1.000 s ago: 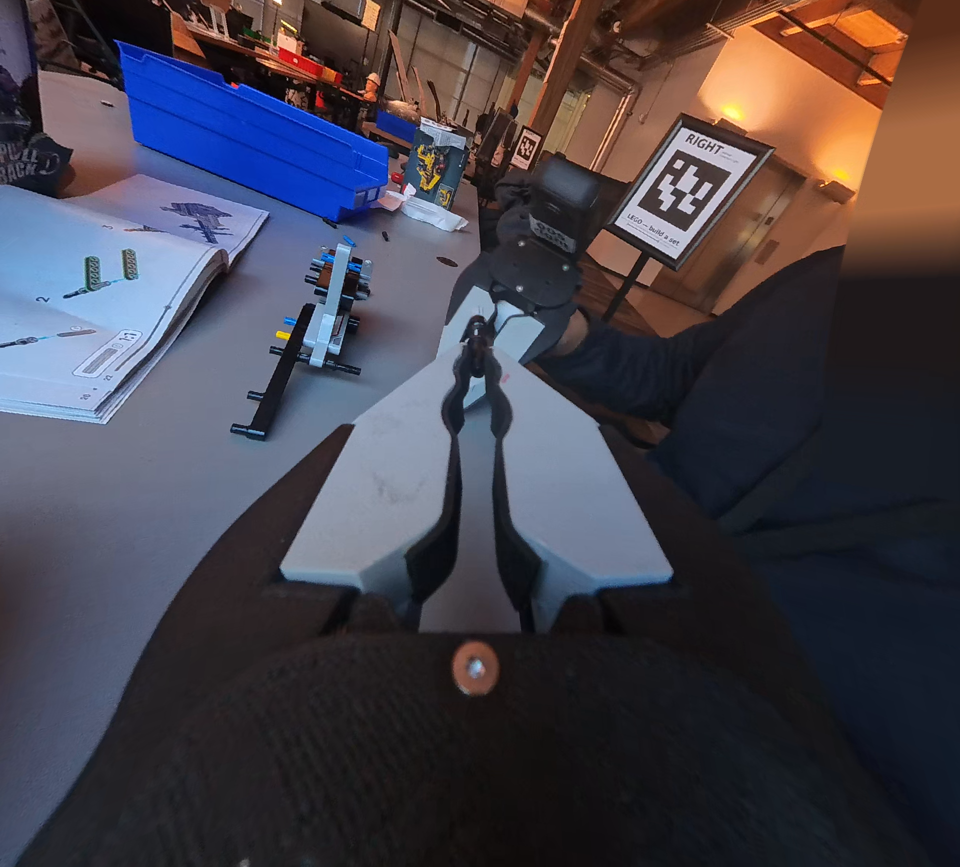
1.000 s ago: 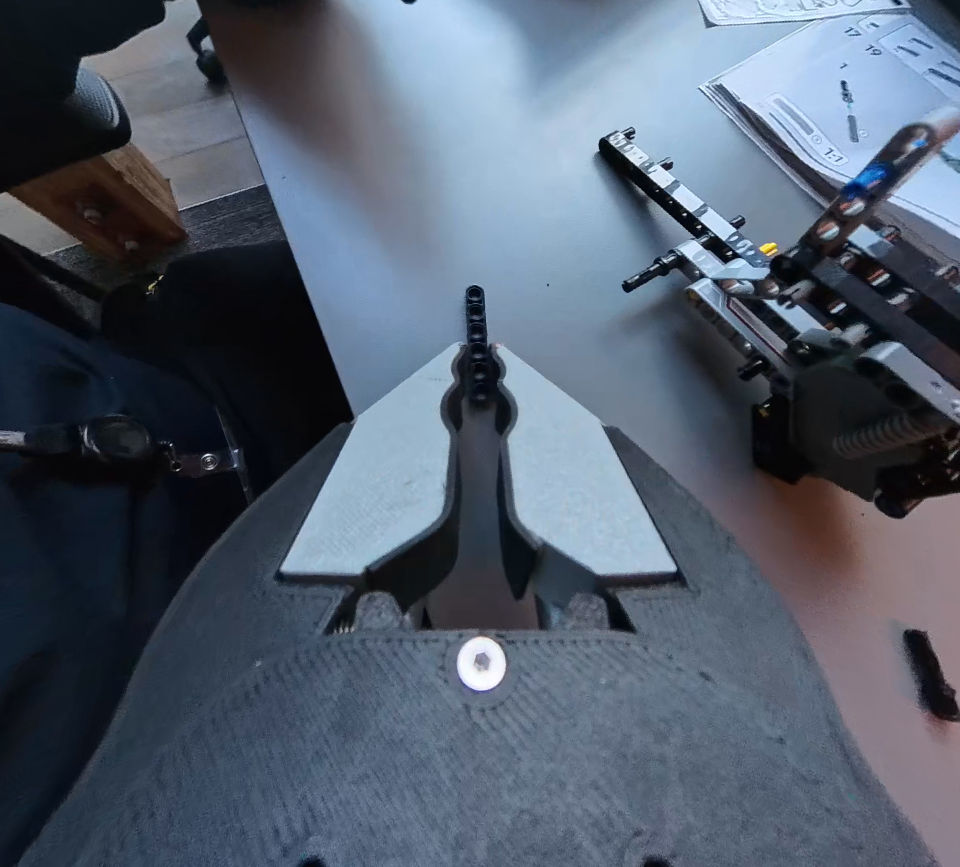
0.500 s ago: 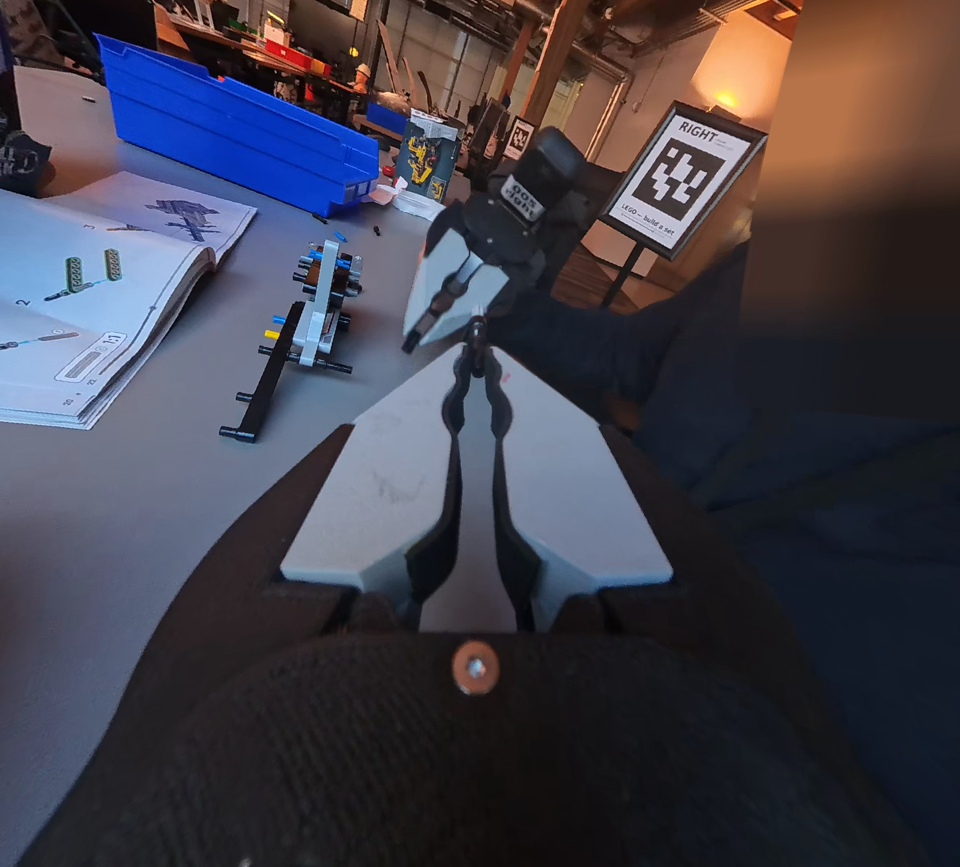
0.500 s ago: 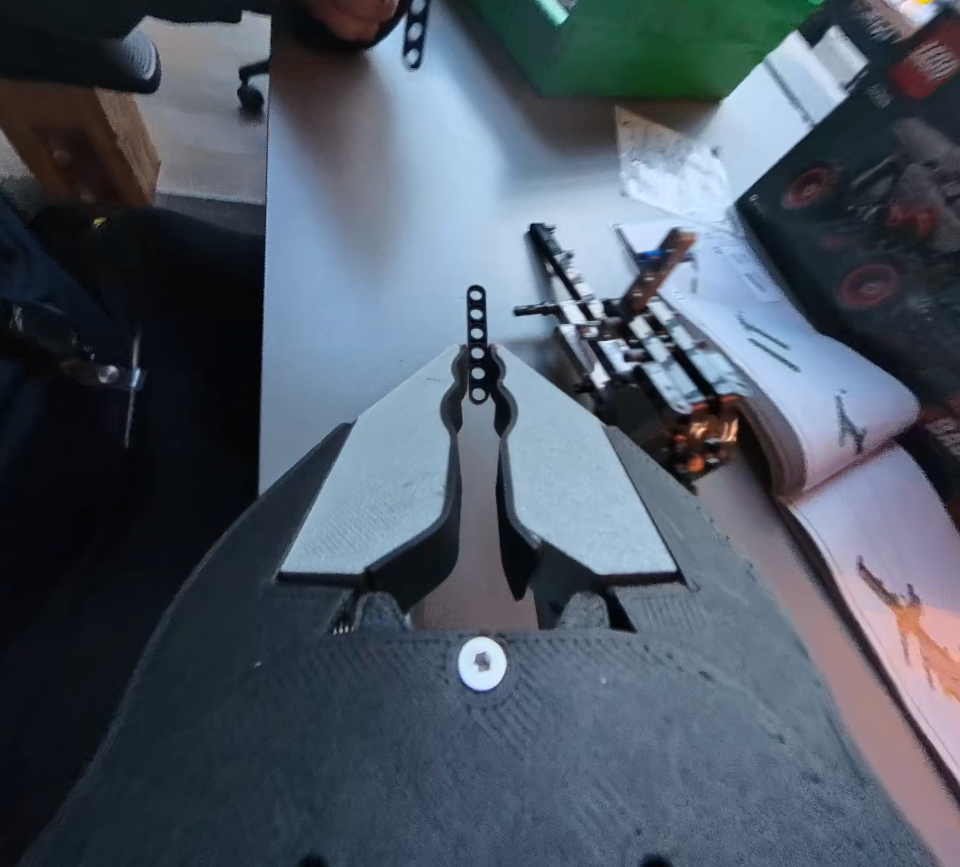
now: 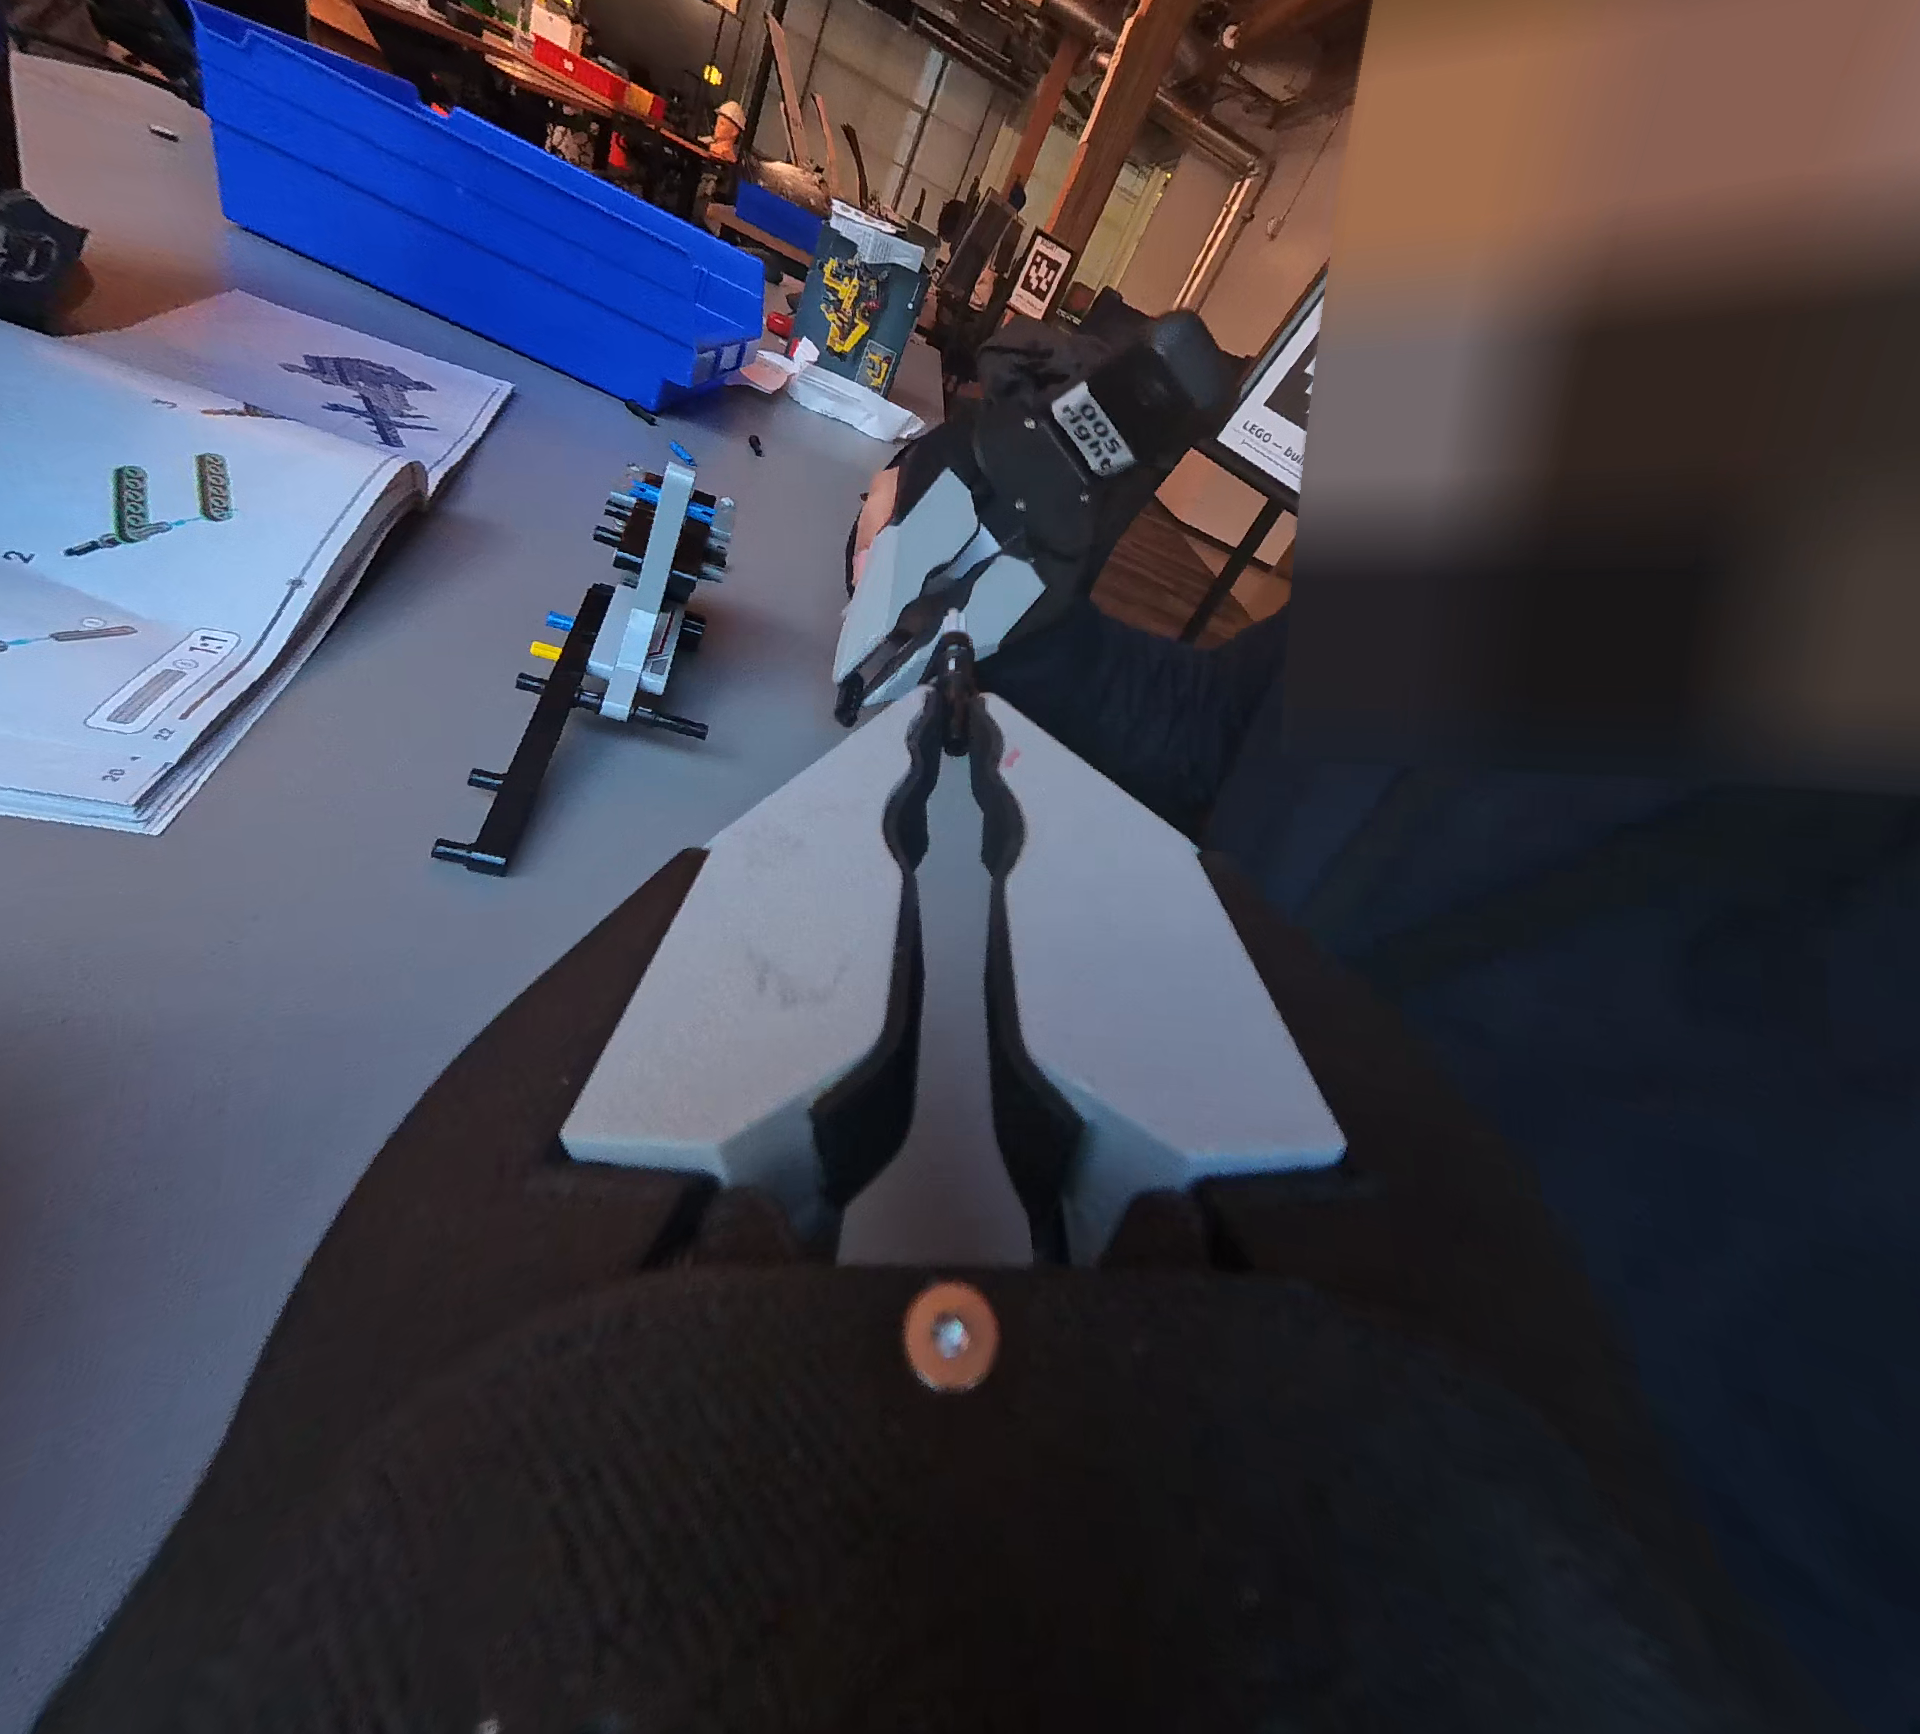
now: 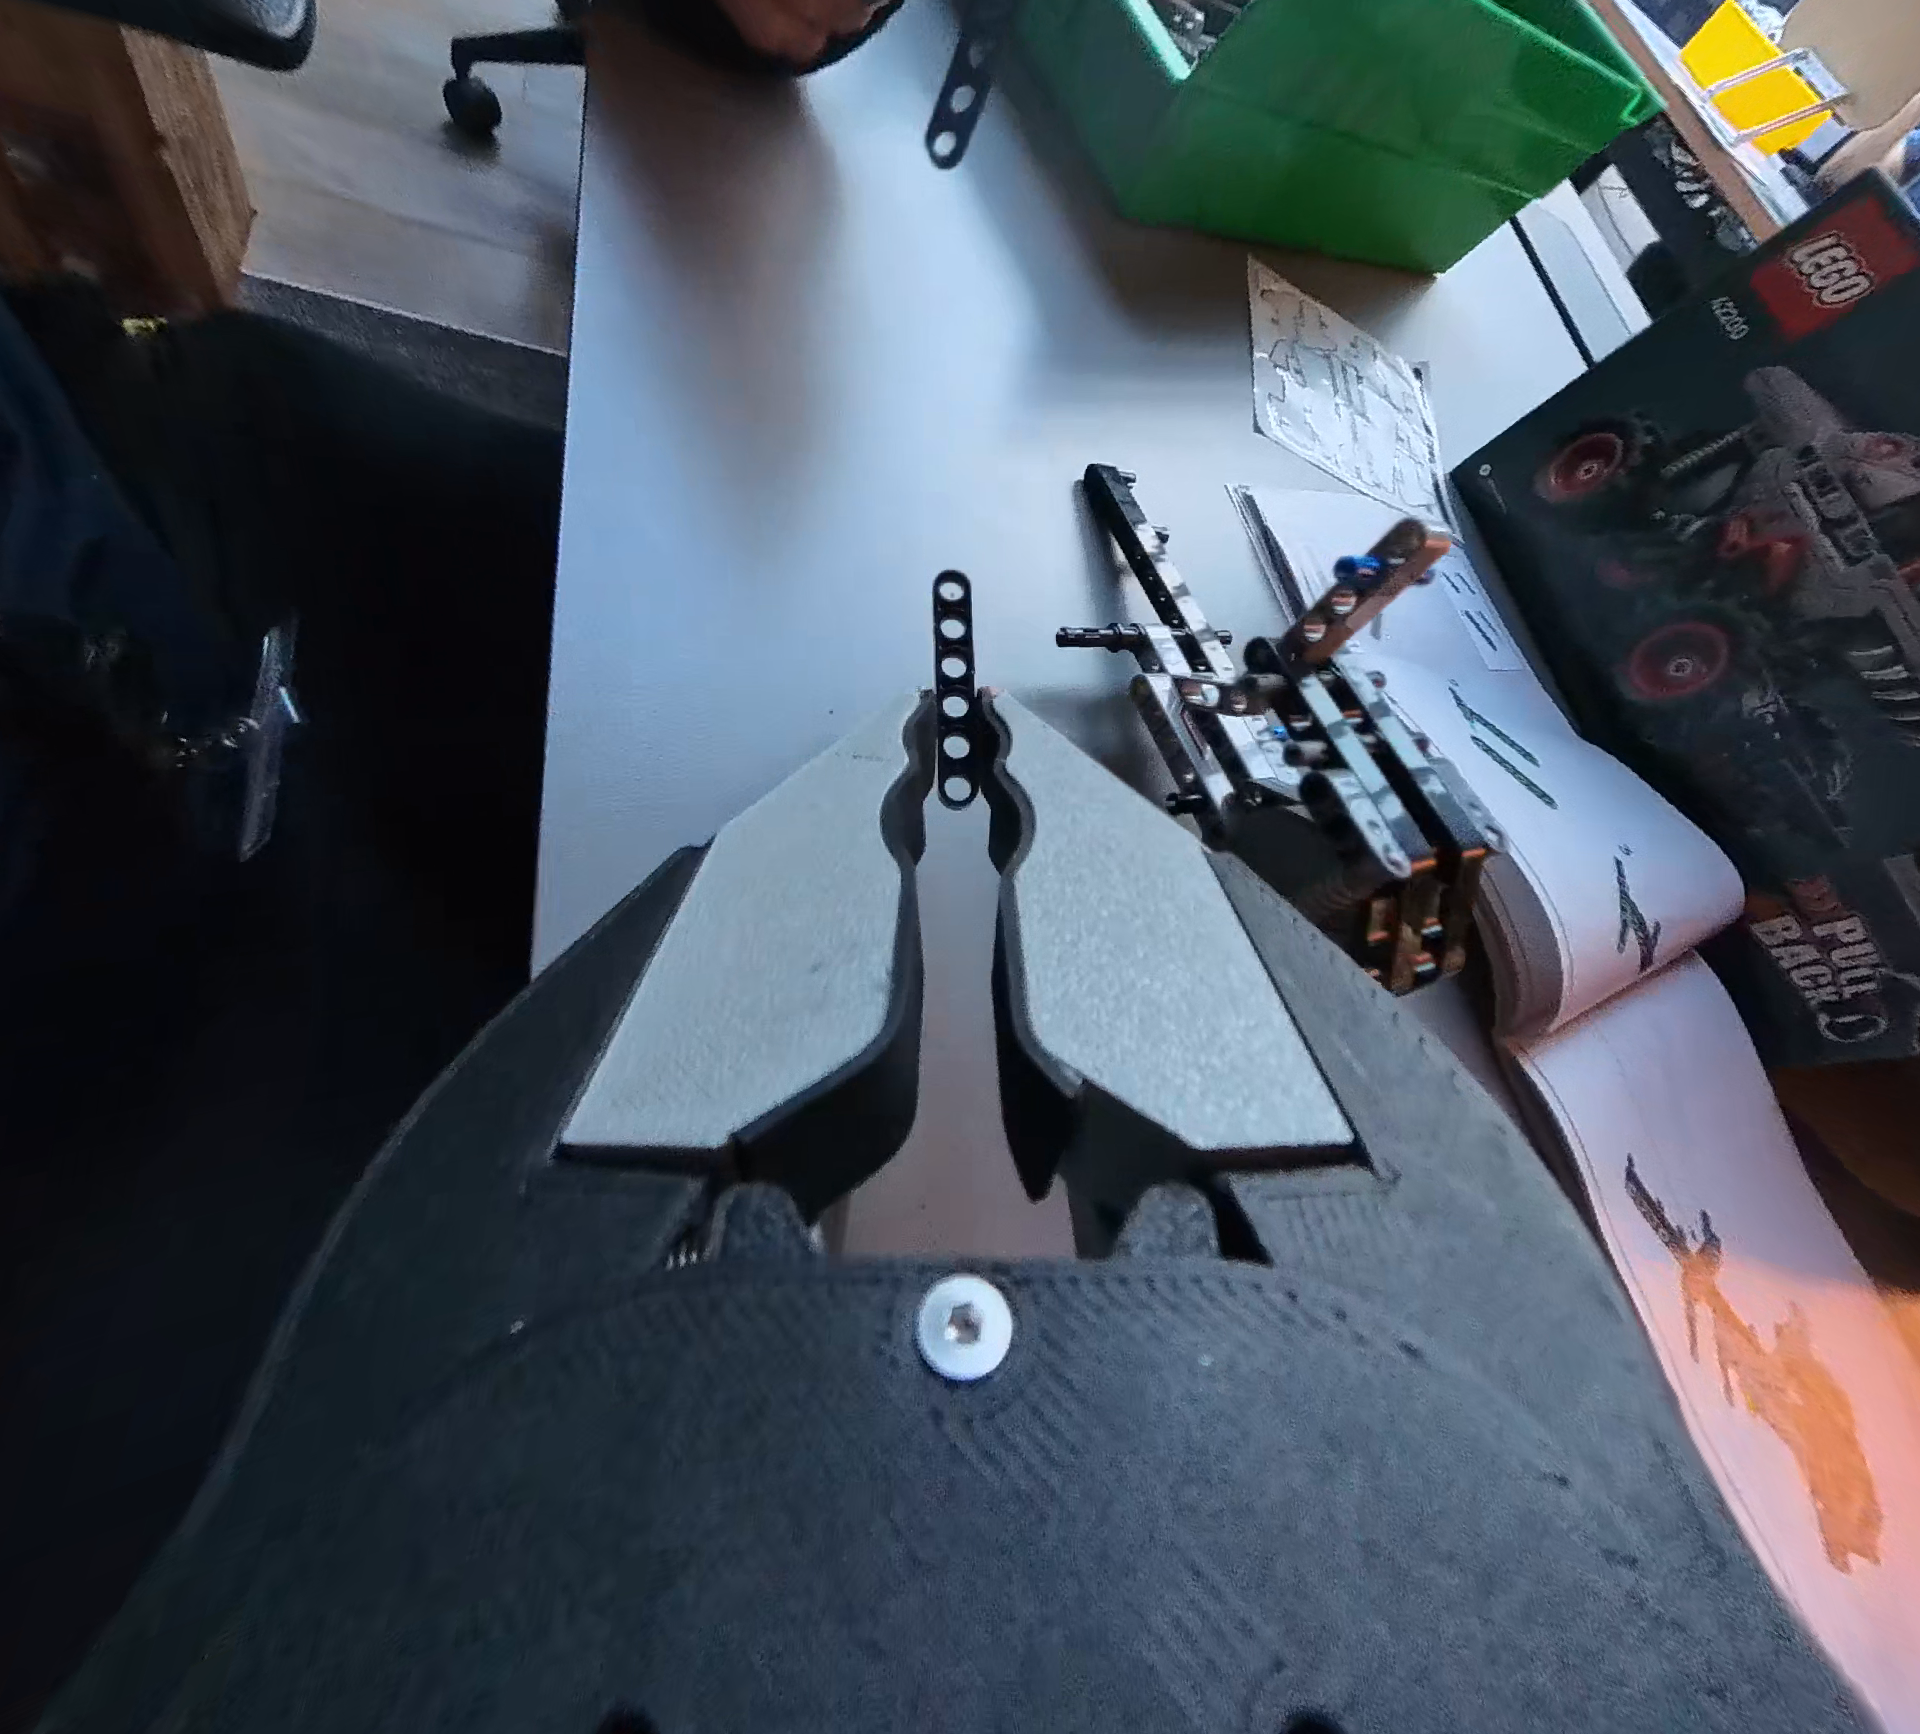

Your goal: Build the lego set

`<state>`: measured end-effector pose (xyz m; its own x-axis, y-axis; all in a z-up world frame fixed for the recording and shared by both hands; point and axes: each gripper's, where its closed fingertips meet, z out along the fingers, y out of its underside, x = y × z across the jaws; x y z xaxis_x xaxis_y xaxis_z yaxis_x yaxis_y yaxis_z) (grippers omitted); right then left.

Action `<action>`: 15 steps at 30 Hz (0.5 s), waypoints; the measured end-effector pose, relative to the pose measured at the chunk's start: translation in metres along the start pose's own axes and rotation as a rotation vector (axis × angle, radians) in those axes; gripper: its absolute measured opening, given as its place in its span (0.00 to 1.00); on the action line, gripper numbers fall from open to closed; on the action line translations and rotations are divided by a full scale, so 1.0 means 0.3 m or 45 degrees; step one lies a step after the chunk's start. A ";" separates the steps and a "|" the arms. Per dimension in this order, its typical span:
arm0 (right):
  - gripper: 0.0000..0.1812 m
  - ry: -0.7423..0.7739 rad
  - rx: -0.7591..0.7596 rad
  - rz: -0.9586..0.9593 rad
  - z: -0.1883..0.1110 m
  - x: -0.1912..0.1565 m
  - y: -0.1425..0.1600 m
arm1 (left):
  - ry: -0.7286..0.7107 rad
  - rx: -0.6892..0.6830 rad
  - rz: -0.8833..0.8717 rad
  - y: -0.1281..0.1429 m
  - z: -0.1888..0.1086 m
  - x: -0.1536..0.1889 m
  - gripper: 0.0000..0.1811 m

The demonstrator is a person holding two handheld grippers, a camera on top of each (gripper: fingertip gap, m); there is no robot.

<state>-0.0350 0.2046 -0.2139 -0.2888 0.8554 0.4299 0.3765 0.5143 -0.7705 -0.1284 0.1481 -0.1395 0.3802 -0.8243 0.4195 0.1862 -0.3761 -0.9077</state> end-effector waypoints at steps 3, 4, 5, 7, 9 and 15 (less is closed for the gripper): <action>0.02 -0.007 -0.046 -0.030 0.013 -0.009 0.014 | -0.014 0.020 0.006 -0.007 -0.005 -0.004 0.01; 0.02 -0.014 -0.060 -0.040 0.017 -0.013 0.019 | -0.013 0.025 0.007 -0.009 -0.006 -0.004 0.01; 0.02 -0.020 -0.073 -0.046 0.021 -0.017 0.023 | -0.012 0.027 0.005 -0.009 -0.007 -0.004 0.02; 0.02 -0.032 -0.100 -0.055 0.028 -0.023 0.032 | -0.012 0.029 -0.001 -0.010 -0.007 -0.006 0.02; 0.02 -0.037 -0.140 -0.083 0.038 -0.030 0.045 | -0.009 0.032 -0.005 -0.011 -0.008 -0.006 0.02; 0.02 0.002 -0.194 -0.169 0.054 -0.029 0.064 | 0.000 0.039 -0.005 -0.013 -0.010 -0.003 0.02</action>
<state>-0.0395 0.2060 -0.2401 -0.3435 0.7796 0.5236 0.4640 0.6256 -0.6271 -0.1323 0.1490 -0.1363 0.3792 -0.8230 0.4230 0.2156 -0.3659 -0.9053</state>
